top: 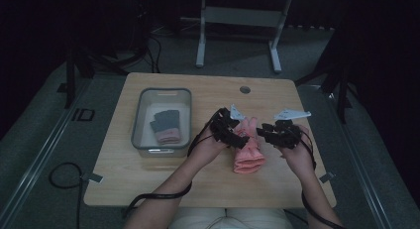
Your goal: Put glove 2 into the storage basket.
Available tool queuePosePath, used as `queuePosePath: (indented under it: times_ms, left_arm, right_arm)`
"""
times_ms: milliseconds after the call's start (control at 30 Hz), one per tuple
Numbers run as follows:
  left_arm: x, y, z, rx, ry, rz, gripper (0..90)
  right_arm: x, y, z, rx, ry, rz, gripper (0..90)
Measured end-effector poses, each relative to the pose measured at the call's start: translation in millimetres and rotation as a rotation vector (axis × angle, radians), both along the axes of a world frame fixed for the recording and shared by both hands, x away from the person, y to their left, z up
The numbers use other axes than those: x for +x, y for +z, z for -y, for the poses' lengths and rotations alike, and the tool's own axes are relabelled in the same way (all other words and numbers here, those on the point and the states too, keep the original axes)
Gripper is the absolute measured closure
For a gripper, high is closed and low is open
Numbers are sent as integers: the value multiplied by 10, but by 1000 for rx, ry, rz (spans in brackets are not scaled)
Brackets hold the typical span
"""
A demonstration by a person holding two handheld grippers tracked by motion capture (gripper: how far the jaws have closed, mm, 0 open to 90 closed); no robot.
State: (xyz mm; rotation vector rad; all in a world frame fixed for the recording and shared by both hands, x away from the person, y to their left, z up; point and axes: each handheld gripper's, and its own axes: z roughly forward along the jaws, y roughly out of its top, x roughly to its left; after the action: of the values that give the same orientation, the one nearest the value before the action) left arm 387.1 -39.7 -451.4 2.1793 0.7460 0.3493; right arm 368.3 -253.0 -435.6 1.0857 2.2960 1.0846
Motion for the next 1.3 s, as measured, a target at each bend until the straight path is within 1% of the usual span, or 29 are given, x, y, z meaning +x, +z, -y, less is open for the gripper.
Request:
queuePosePath:
  times_ms: [33, 67, 100, 133, 167, 200, 233, 267, 300, 333, 367, 433, 467, 500, 533, 600, 633, 667, 733, 767, 800, 867, 933, 967, 1000, 1133, 1200, 1233, 1300]
  left_arm:
    - [0, 0, 0, 0, 0, 0, 149]
    - [58, -66, 31, 19, 36, -31, 152]
    - [86, -108, 36, 26, 48, -45, 154]
    - [115, -140, 34, 23, 58, -72, 154]
    - [134, -161, 32, 28, 70, -87, 154]
    - [151, -189, 31, 34, 83, -91, 154]
    - [167, -219, 30, 43, 94, -100, 154]
    - [187, -254, 28, 46, 98, -123, 154]
    - [203, -296, 33, 58, 101, -149, 154]
    - [212, -337, 40, 74, 104, -164, 158]
    - [221, -377, 46, 73, 110, -179, 196]
    - [261, -441, 37, 65, 118, -222, 206]
    - [279, -475, 32, 61, 129, -232, 206]
    - [279, -475, 32, 61, 129, -232, 206]
    - [326, -572, 12, 43, 138, -286, 206]
    - [365, -693, -14, 5, 147, -348, 206]
    - [382, -743, -36, -30, 153, -381, 207]
    - [396, -785, -52, -56, 154, -405, 215]
    - [420, -845, -70, -80, 156, -432, 221]
    - [420, -845, -70, -80, 156, -432, 234]
    - [441, -885, -71, -106, 146, -455, 267]
    - [470, -915, -71, -129, 126, -482, 335]
    - [491, -925, -72, -135, 105, -496, 384]
    - [494, -918, -73, -138, 93, -508, 435]
    - [493, -908, -70, -131, 83, -510, 486]
    - [453, -838, -19, -75, 65, -463, 645]
    - [442, -814, -5, -70, 60, -448, 697]
    - [437, -808, -2, -68, 58, -444, 707]
    - [428, -788, -9, -84, 55, -443, 731]
  right_arm:
    - [9, -28, -16, -2, -2, -7, 644]
    - [24, -64, -33, -6, -3, -16, 639]
    - [38, -88, -41, -13, -4, -17, 633]
    - [62, -126, -56, -14, -9, -27, 625]
    - [86, -156, -67, -14, -11, -36, 618]
    - [108, -180, -71, -19, -14, -41, 614]
    - [133, -212, -80, -18, -21, -53, 610]
    - [157, -247, -84, -21, -23, -64, 599]
    - [178, -288, -88, -21, -26, -76, 587]
    - [196, -331, -90, -24, -26, -90, 573]
    - [214, -379, -93, -32, -27, -104, 552]
    - [250, -468, -82, -43, -28, -126, 518]
    - [269, -506, -71, -39, -32, -145, 514]
    - [269, -506, -71, -39, -32, -145, 514]
    - [313, -587, -67, -63, -27, -185, 488]
    - [345, -636, -67, -66, -13, -216, 466]
    - [363, -660, -65, -66, -11, -227, 461]
    - [380, -680, -63, -66, -11, -241, 459]
    - [413, -720, -57, -51, -13, -270, 453]
    - [413, -720, -57, -51, -13, -270, 453]
    - [447, -771, -58, -28, -13, -303, 459]
    - [475, -804, -49, -4, -9, -336, 480]
    - [504, -831, -29, 23, 4, -358, 505]
    - [509, -842, -29, 30, 7, -364, 519]
    - [510, -845, -33, 33, 10, -367, 529]
    - [505, -831, -65, 23, 15, -366, 581]
    - [494, -820, -79, 16, 16, -354, 611]
    - [485, -820, -78, 18, 16, -349, 619]
    - [470, -822, -60, 40, 10, -344, 637]
